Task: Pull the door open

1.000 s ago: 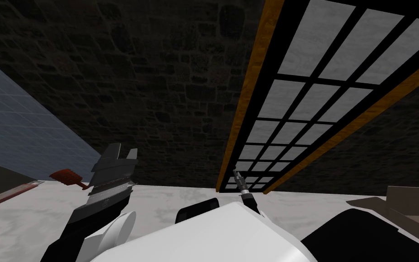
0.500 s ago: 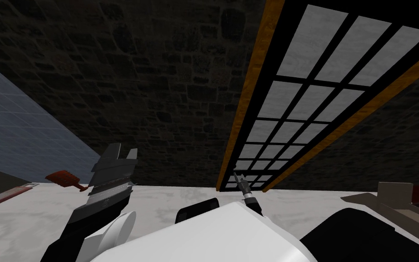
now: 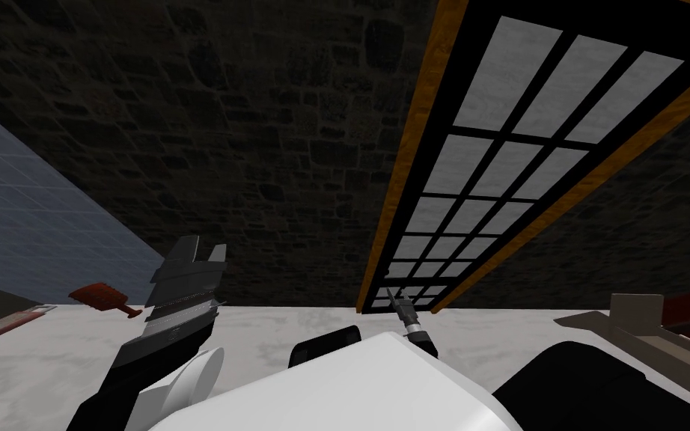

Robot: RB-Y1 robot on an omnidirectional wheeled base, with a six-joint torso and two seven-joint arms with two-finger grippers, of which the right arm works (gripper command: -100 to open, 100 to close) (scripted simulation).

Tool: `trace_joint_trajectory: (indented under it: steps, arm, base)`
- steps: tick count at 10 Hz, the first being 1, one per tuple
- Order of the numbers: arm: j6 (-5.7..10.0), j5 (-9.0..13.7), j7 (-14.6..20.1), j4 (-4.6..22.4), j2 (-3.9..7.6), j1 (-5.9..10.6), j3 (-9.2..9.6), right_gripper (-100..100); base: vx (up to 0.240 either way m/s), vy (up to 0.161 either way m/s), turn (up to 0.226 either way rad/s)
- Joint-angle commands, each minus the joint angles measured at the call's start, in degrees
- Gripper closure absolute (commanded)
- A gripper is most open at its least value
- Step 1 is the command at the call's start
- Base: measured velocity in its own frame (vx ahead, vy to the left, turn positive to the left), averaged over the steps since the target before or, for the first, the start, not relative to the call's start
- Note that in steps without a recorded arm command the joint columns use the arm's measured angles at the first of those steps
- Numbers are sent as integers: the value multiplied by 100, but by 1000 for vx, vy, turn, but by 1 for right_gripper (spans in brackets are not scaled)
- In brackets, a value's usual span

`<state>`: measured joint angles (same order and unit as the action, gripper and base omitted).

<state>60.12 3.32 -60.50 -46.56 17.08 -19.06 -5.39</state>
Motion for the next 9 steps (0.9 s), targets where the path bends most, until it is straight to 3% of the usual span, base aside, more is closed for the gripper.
trace_joint_trajectory:
  steps: [1, 6, 9]
  arm:
    - [54, -40, -261, -14, 24, -73, -16, -100]
    - [281, -179, -918, 1, 112, -314, -72, -100]
    - [178, -155, -872, -15, 88, -231, -95, -100]
  base:
    - [-5, 24, -26]
    - [-13, 33, -29]
    - [93, -24, 18]
